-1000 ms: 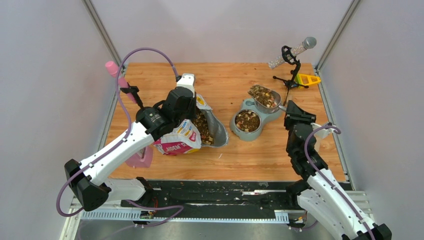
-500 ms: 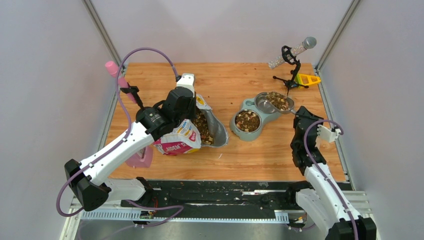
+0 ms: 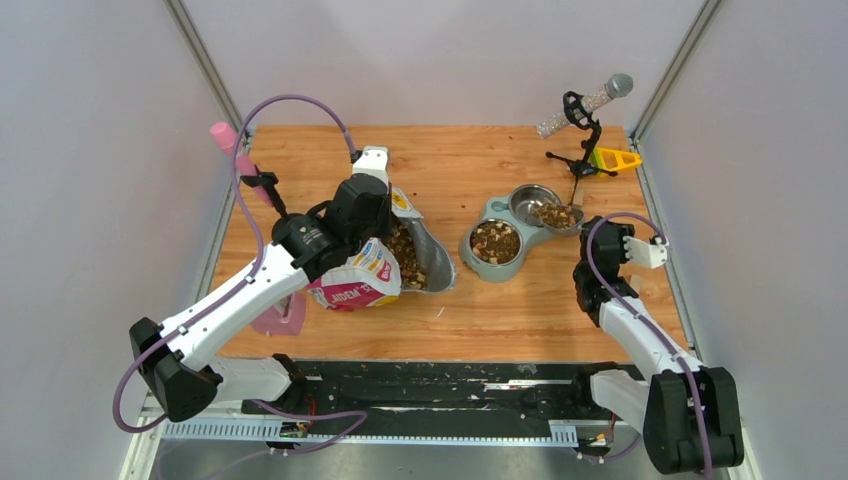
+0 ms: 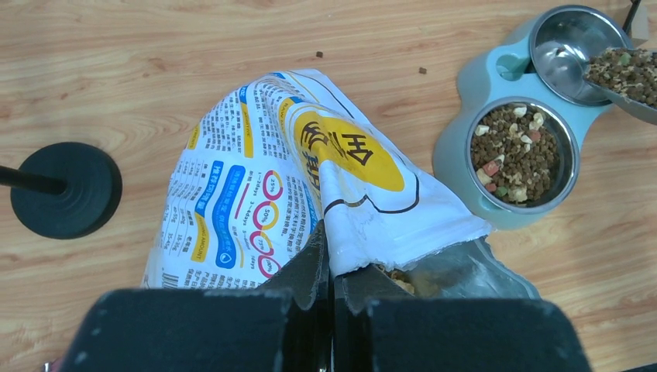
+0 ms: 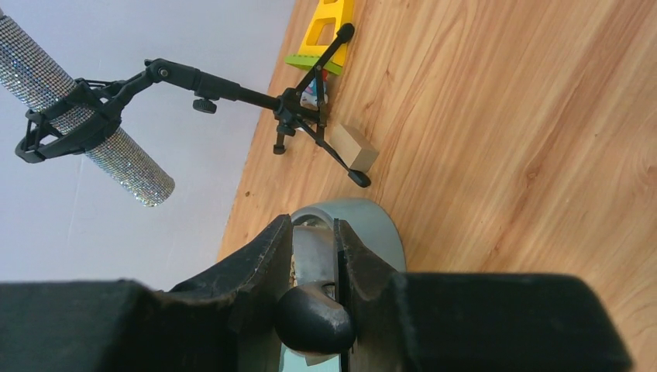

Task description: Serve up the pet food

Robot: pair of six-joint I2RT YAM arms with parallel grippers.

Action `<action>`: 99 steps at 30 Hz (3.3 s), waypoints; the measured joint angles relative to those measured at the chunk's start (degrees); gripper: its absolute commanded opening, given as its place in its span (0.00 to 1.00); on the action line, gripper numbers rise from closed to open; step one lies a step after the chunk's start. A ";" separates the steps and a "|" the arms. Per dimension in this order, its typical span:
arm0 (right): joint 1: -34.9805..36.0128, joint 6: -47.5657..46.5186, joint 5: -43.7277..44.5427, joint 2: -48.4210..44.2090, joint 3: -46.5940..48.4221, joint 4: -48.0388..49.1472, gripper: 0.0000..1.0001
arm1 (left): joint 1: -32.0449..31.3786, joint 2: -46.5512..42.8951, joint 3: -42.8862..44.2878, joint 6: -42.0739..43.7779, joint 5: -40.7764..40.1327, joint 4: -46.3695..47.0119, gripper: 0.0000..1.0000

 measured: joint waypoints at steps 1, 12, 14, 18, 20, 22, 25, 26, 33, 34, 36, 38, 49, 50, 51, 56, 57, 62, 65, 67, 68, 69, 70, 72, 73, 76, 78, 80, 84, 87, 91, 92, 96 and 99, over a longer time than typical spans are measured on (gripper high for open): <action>-0.02 -1.09 0.26 0.42 0.24 0.26 0.00 | -0.02 0.00 0.00 0.04 -0.17 0.00 0.00; -0.26 -12.44 2.16 5.53 5.09 5.07 0.00 | -0.02 0.00 0.00 0.11 -0.76 0.13 0.00; -0.26 -14.16 2.14 6.47 6.25 5.31 0.00 | -0.02 0.00 0.00 0.11 -0.90 0.13 0.00; -0.26 -18.40 1.97 7.78 8.26 5.97 0.00 | -0.02 0.00 -0.02 0.13 -1.05 0.15 0.00; -0.26 -20.74 1.62 8.35 9.33 6.19 0.00 | -0.02 0.00 0.00 0.13 -1.05 0.15 0.00; -0.26 -22.99 1.18 8.85 10.25 6.32 0.00 | -0.02 0.00 0.00 0.13 -1.05 0.15 0.00; -0.26 -25.68 0.59 9.01 10.80 6.73 0.00 | -0.02 0.00 0.00 0.13 -1.05 0.15 0.00; -0.26 -26.62 0.39 9.05 10.93 6.82 0.00 | -0.02 0.00 0.00 0.13 -1.05 0.15 0.00; -0.26 -32.33 -2.36 11.37 13.94 6.95 0.00 | -0.02 0.00 0.00 0.15 -1.05 0.15 0.00; -0.26 -33.00 -2.84 11.69 14.43 6.95 0.00 | -0.02 0.00 0.00 0.13 -1.05 0.17 0.00; -0.26 -34.05 -3.65 12.33 15.23 6.97 0.00 | -0.02 -0.02 0.00 0.15 -1.05 0.17 0.00; -0.24 -35.08 -4.37 13.09 15.93 6.99 0.00 | -0.02 0.00 0.00 0.15 -1.05 0.17 0.00; 3.58 -43.34 -5.29 18.71 20.96 7.52 0.00 | -0.02 0.00 0.00 0.31 -1.07 0.17 0.00; 4.26 -44.48 -5.25 19.12 21.38 7.87 0.00 | -0.02 -0.02 0.00 0.33 -1.07 0.17 0.00; 4.83 -45.57 -5.16 19.43 21.70 8.04 0.00 | -0.02 -0.02 0.00 0.33 -1.07 0.17 0.00; 7.58 -51.19 -4.24 20.44 22.84 8.98 0.00 | -0.02 0.00 0.00 0.35 -1.09 0.17 0.00; 7.87 -51.95 -4.11 20.44 22.95 9.05 0.00 | -0.02 0.00 0.00 0.35 -1.09 0.17 0.00; 8.22 -55.39 -3.30 20.31 23.12 9.33 0.00 | -0.02 0.00 0.00 0.35 -1.20 0.17 0.00; 8.22 -57.31 -3.52 19.08 23.10 9.09 0.00 | -0.02 -0.02 0.00 0.35 -1.44 0.17 0.00; 8.22 -59.17 -4.81 17.44 23.08 9.09 0.00 | -0.02 0.00 0.00 0.35 -1.49 0.17 0.00; 8.22 -59.80 -5.35 17.00 23.15 8.98 0.00 | -0.02 0.00 0.00 0.35 -1.49 0.17 0.00; 8.22 -60.76 -6.03 16.59 23.61 8.20 0.00 | -0.02 0.00 0.00 0.35 -1.49 0.17 0.00; 8.22 -61.51 -6.80 16.55 24.28 7.39 0.00 | -0.02 0.00 0.00 0.35 -1.49 0.17 0.00; 8.22 -62.86 -8.28 16.57 24.81 6.56 0.00 | -0.02 0.00 0.00 0.35 -1.49 0.17 0.00; 8.22 -63.54 -8.90 16.57 24.81 6.45 0.00 | -0.02 0.00 0.00 0.35 -1.49 0.17 0.00; 8.22 -66.27 -12.00 16.41 23.71 7.34 0.00 | -0.02 0.00 0.00 0.35 -1.51 0.17 0.00; 8.22 -69.05 -15.52 15.96 21.73 9.18 0.00 | -0.02 0.00 0.00 0.35 -1.55 0.17 0.00; 8.22 -71.82 -18.93 15.74 20.31 10.03 0.00 | -0.02 0.00 0.00 0.35 -1.55 0.17 0.00; 8.22 -76.35 -24.11 15.69 19.23 10.69 0.00 | -0.02 0.00 0.00 0.33 -1.55 0.20 0.00; 8.28 -78.05 -24.96 15.47 18.49 12.22 0.00 | -0.02 0.00 0.00 0.35 -1.55 0.17 0.00; 8.26 -77.22 -24.24 13.09 18.47 12.28 0.00 | -0.02 0.00 0.00 0.35 -1.53 0.17 0.00; 8.26 -76.41 -23.82 11.78 18.47 12.17 0.00 | -0.02 0.00 0.00 0.35 -1.53 0.17 0.00; 8.26 -67.95 -21.49 5.64 20.83 5.73 0.00 | -0.04 0.24 0.00 0.35 -1.60 0.28 0.00; 8.24 -57.13 -23.04 0.13 25.40 -3.50 0.00 | -0.04 0.66 0.13 0.37 -1.99 0.63 0.00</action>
